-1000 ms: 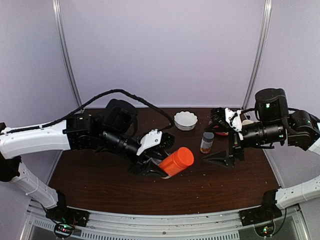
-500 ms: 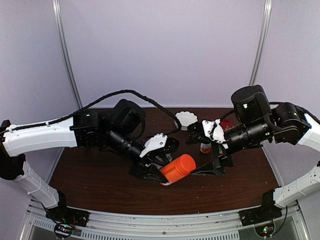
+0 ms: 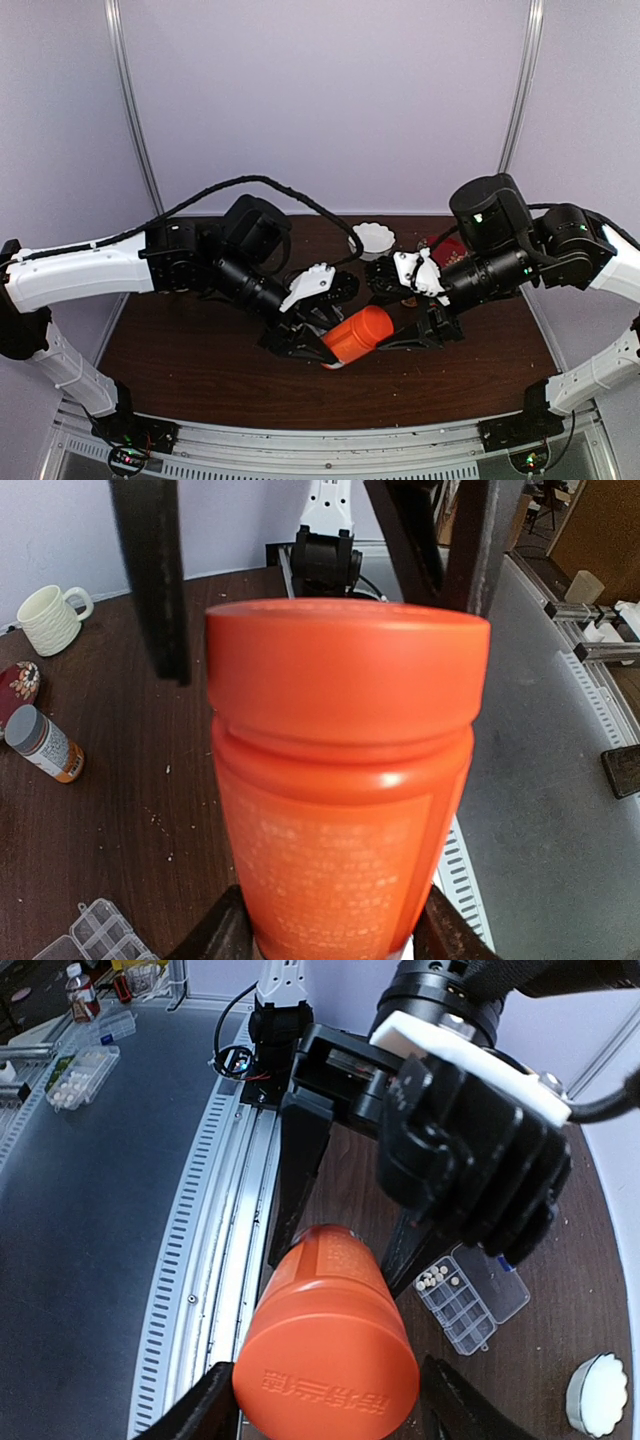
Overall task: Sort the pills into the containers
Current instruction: Pass from the left arm to the right
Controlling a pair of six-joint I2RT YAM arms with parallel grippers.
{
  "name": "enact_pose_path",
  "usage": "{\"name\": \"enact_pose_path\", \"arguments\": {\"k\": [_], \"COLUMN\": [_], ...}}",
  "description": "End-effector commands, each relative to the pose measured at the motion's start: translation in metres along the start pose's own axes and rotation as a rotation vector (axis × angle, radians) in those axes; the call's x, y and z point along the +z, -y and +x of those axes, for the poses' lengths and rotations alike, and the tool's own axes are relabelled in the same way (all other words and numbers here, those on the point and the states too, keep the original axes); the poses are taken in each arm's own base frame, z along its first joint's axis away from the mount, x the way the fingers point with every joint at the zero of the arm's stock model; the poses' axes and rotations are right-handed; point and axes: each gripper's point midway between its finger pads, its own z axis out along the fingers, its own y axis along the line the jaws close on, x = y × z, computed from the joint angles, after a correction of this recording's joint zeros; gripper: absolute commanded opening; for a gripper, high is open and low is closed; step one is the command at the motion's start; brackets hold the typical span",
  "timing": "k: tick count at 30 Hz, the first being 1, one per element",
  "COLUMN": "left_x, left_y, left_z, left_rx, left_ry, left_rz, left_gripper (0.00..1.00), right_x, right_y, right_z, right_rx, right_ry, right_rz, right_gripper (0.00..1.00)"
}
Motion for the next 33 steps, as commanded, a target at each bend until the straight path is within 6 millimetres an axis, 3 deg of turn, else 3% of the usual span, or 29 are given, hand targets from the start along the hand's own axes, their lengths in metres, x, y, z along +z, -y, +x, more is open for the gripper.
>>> {"name": "enact_pose_path", "arguments": {"k": [1, 11, 14, 20, 27, 33], "left_x": [-0.006, -0.006, -0.005, -0.004, -0.009, -0.009], "left_y": [-0.002, -0.003, -0.003, -0.008, -0.029, -0.032], "left_z": [-0.016, -0.017, -0.016, -0.013, -0.007, -0.007], "left_rx": [0.031, 0.03, 0.026, 0.02, 0.014, 0.012], "left_ry": [0.039, 0.038, 0.032, 0.016, -0.025, -0.026], "left_rz": [-0.005, -0.006, -0.003, -0.027, -0.161, -0.178], "left_gripper": [0.0, 0.0, 0.0, 0.0, 0.0, 0.0], "right_x": [-0.003, 0.001, 0.001, 0.004, 0.008, 0.007], "right_y": [0.002, 0.002, 0.002, 0.005, 0.017, 0.017], "right_z": [-0.006, -0.005, -0.005, -0.006, -0.004, -0.002], "right_rx": [-0.008, 0.0, 0.002, 0.046, 0.226, 0.281], "right_ry": [0.009, 0.002, 0.001, 0.012, 0.038, 0.07], "right_rz": [0.015, 0.011, 0.011, 0.026, 0.097, 0.107], "right_gripper": [0.59, 0.7, 0.56, 0.39, 0.36, 0.36]}}
